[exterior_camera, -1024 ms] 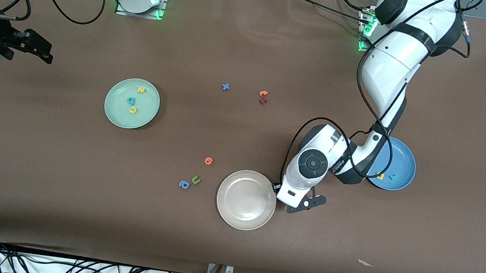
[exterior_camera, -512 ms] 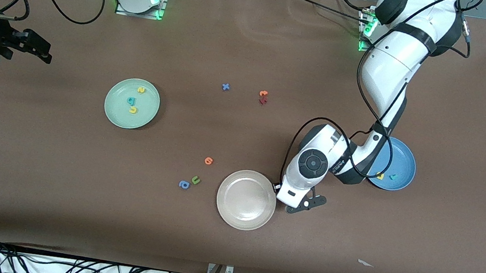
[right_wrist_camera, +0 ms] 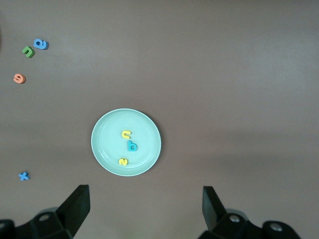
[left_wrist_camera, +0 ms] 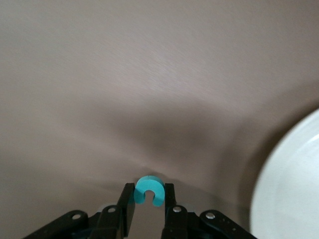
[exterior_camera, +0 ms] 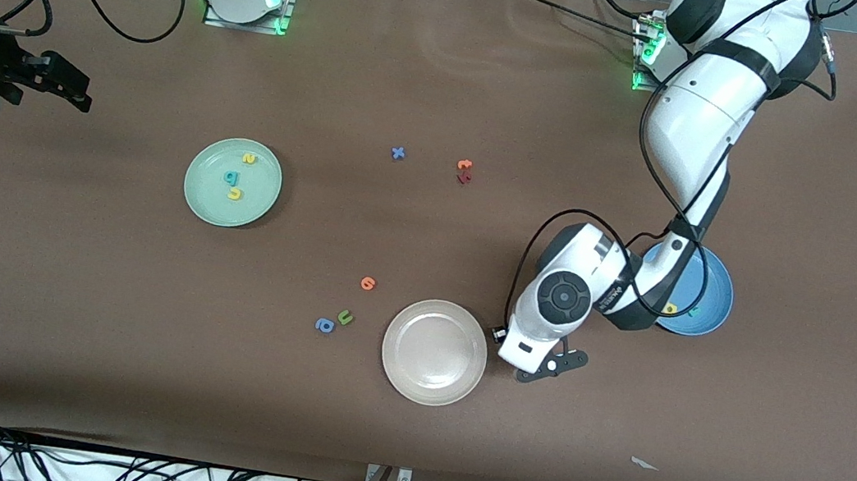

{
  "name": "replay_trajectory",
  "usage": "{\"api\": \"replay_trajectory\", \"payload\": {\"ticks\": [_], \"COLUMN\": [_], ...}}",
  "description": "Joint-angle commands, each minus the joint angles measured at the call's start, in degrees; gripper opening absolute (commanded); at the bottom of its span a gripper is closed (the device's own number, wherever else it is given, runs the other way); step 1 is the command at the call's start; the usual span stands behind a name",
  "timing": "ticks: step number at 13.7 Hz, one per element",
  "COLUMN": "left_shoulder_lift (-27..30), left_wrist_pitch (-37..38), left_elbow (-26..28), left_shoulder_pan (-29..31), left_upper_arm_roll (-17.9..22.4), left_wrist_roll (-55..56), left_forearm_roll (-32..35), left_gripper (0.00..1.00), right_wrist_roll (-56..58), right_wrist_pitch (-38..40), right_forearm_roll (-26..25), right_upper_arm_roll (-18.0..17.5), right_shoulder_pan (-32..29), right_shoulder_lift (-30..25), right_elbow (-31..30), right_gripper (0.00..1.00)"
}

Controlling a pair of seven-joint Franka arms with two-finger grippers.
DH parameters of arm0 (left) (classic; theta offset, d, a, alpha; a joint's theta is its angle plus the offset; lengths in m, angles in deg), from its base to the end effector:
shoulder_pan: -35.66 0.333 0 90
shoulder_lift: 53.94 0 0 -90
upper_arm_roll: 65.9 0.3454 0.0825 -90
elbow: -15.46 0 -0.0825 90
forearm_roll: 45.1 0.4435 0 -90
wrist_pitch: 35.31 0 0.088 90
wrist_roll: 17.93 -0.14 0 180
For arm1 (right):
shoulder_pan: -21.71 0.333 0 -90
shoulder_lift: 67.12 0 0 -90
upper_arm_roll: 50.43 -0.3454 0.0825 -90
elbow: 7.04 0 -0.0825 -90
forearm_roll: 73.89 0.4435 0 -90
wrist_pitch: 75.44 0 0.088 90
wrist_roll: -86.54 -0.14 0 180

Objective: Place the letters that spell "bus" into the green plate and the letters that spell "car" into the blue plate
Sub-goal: 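Place the teal u on the blue plate with the left gripper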

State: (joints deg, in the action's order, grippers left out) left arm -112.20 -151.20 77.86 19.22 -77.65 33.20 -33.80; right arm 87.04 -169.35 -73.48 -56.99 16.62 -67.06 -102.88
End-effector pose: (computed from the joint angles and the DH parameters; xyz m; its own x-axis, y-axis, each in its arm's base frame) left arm 0.7689 -0.3371 0.1517 0.9206 0.3881 -0.0430 0.3861 -0.9212 -0.0488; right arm 0.6154 0.0167 0.5718 0.9988 0.0339 -0.0347 0.0336 -0.9994 -0.0075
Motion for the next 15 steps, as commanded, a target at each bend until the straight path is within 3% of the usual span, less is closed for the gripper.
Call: {"api": "replay_trajectory", "payload": {"ticks": [1, 11, 15], "left_shoulder_lift": [4.20, 23.08, 24.60], "left_wrist_pitch": [6.98, 7.97, 8.06], "left_elbow": [2.19, 27.57, 33.48], "left_shoulder_pan": [2.89, 17.48, 19.69], "left_upper_arm_roll": [-0.02, -0.02, 0.06], "left_wrist_roll": [-7.95, -35.55, -40.22], "left_forearm_roll": [-0.76, -0.59, 0.38], "left_gripper": [0.24, 0.23, 0.23], "right_wrist_roll": [-0.41, -0.41, -0.41], "right_wrist_pitch": [0.48, 0.66, 0.48], "right_forearm_roll": [-0.51, -0.07, -0.15], "right_upper_arm_roll": [-0.65, -0.47, -0.29], "right_shoulder_pan": [-0.27, -0.27, -0.36], "right_shoulder_lift": [-0.24, -0.24, -0.24], "right_elbow": [0.65, 0.65, 0.65], "right_gripper": [1.00, 1.00, 1.00]}}
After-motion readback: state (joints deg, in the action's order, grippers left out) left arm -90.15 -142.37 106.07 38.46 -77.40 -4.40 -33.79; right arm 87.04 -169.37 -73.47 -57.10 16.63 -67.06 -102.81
